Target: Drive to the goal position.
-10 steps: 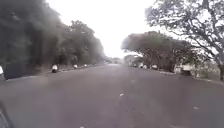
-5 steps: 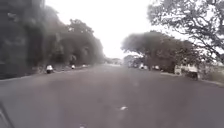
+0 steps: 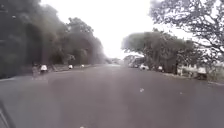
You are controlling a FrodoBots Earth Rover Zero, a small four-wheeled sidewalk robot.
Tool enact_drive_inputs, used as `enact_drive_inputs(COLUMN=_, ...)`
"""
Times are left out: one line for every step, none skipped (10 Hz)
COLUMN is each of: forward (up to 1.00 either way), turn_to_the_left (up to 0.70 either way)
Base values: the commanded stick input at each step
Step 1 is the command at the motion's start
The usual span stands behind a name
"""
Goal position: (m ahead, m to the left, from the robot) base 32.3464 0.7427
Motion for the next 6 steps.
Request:
enact_drive_inputs(forward=1.0, turn_to_the_left=0.0)
enact_drive_inputs(forward=1.0, turn_to_the_left=0.0)
enact_drive_inputs(forward=1.0, turn_to_the_left=0.0)
enact_drive_inputs(forward=1.0, turn_to_the_left=0.0)
enact_drive_inputs(forward=1.0, turn_to_the_left=0.0)
enact_drive_inputs(forward=1.0, turn_to_the_left=0.0)
